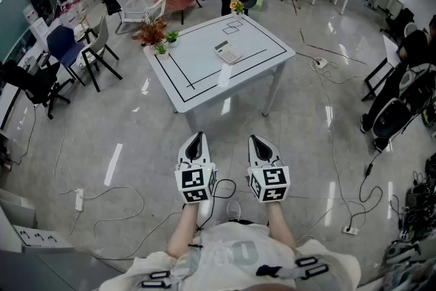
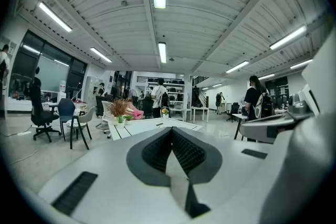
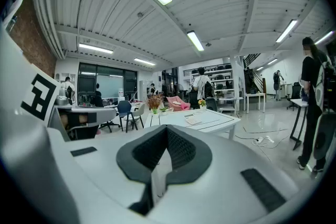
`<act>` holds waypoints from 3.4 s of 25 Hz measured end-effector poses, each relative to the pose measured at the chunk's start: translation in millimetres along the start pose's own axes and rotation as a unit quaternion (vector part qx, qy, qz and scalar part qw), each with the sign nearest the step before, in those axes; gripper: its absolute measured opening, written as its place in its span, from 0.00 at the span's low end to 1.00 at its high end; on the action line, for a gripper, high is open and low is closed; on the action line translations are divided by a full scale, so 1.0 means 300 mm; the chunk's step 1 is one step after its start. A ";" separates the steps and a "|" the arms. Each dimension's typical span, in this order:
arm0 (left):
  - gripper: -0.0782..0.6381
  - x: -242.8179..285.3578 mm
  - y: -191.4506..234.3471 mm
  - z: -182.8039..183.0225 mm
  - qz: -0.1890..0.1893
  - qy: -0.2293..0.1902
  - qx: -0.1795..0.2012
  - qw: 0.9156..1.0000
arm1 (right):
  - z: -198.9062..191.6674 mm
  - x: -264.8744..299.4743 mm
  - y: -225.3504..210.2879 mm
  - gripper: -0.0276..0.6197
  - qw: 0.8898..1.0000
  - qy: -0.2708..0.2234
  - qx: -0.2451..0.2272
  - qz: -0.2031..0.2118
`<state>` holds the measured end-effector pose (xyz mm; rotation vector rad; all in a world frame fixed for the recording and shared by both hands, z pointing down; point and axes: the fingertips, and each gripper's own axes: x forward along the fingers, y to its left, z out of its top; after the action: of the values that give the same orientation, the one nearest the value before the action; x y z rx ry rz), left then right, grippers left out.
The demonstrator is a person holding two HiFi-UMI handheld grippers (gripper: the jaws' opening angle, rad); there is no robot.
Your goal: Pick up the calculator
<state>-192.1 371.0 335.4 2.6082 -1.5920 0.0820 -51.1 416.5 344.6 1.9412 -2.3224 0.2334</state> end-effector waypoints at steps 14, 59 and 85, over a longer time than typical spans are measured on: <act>0.14 0.124 0.000 -0.037 -0.006 0.018 -0.013 1.000 | -0.004 0.076 -0.088 0.05 1.000 0.000 0.031 -0.001; 0.14 1.479 0.094 0.203 -0.023 -0.032 0.028 0.999 | 0.279 1.201 -0.866 0.05 0.999 -0.020 0.028 -0.002; 0.14 1.960 0.443 0.375 0.116 -0.074 0.018 0.990 | 0.515 1.917 -0.936 0.05 0.994 -0.028 -0.016 0.102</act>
<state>-41.2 -221.0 282.1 2.4943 -1.9566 -0.0696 124.9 -216.9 309.5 1.7175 -2.5459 0.1598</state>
